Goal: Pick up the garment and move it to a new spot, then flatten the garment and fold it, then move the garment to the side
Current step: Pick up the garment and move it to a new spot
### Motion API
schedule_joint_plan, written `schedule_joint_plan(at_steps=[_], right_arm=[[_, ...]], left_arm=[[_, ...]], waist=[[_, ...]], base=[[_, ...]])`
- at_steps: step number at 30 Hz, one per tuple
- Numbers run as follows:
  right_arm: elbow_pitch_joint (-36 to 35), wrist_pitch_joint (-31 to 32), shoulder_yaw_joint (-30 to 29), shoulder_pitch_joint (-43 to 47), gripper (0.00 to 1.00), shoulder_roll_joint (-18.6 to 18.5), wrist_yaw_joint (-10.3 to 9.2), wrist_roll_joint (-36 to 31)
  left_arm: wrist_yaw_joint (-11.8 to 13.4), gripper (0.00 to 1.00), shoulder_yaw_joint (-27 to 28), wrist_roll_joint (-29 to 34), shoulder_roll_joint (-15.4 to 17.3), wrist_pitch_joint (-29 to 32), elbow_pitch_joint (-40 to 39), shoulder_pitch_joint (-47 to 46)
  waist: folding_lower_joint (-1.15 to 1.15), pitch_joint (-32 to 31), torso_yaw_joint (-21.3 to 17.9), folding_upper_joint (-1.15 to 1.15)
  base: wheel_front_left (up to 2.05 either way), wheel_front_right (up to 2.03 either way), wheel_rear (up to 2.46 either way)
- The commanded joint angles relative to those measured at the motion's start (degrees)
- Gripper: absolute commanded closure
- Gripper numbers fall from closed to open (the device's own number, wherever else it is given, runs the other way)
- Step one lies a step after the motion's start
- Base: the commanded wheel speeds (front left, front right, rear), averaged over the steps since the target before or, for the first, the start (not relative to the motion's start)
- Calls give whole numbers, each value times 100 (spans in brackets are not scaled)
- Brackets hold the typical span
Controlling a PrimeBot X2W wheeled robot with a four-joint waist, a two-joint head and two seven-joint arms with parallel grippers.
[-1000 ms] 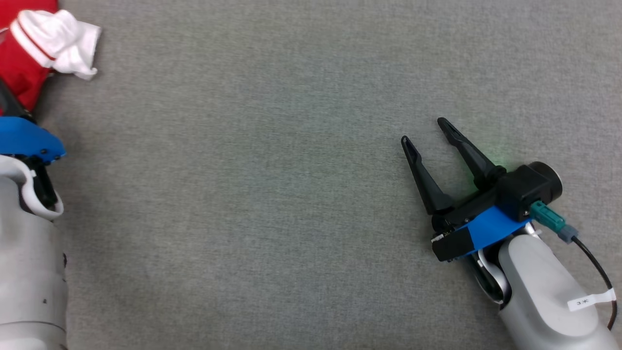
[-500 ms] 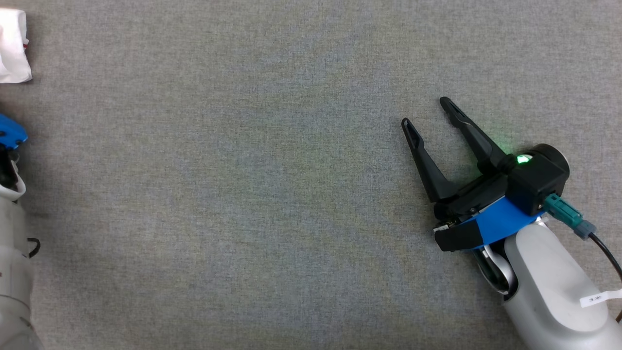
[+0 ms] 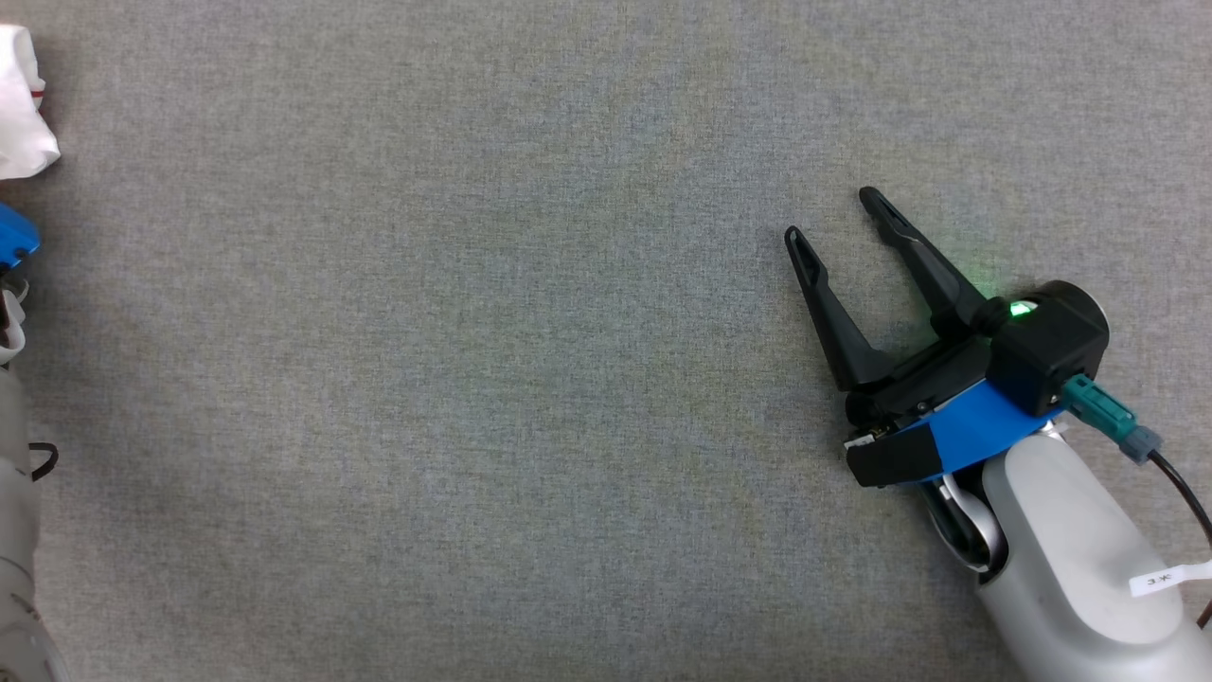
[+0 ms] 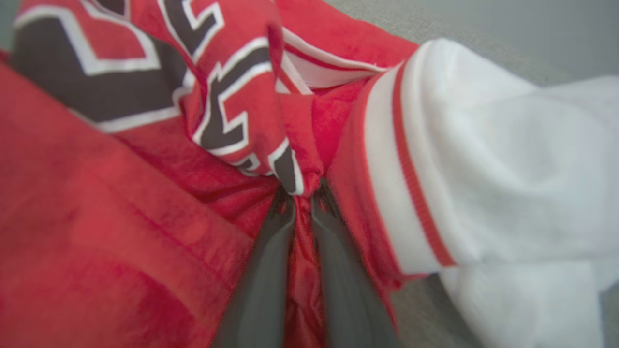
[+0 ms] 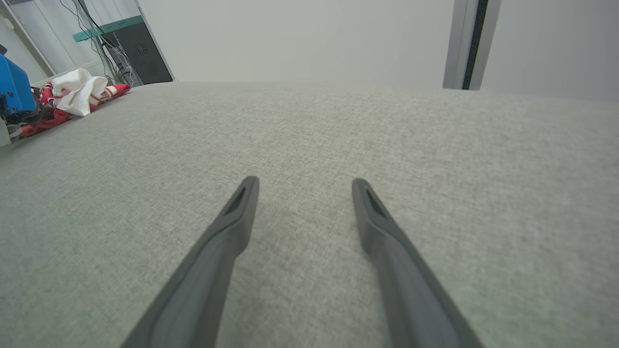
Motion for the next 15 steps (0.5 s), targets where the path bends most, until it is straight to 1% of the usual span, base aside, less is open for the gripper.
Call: schedule_joint_plan(at_steps=[1,4,8,9,11,15], right_arm=[[528,122,-148,303,0,-177,-32,75],[542,122,-222,270,0,-164,-33,82],[554,115,-337,261,0,-49,-33,55],[554,115,-337,261,0,-49,-33,55],[572,110,-349,263,0,42,-31,38],[606,88,-364,267,0,275,-21,39]], left_arm=[[-47,100,-34,11,-142,13,135,70],[-162,100,-158,71,-165,-178,20,4],[-376,100,-337,167,-216,-444,-150,-140],[-376,100,-337,167,-216,-444,-150,-140],[-470,100,-419,221,-259,-520,-172,-150],[-646,100,-608,271,-467,-549,-158,-75]], waist=[[0,-13,-1,0],[0,-63,-1,0],[0,-220,0,0],[0,-220,0,0],[0,-343,-4,0],[0,-642,-39,0]], base=[[0,0,0],[0,0,0],[0,0,0],[0,0,0],[0,0,0],[0,0,0]])
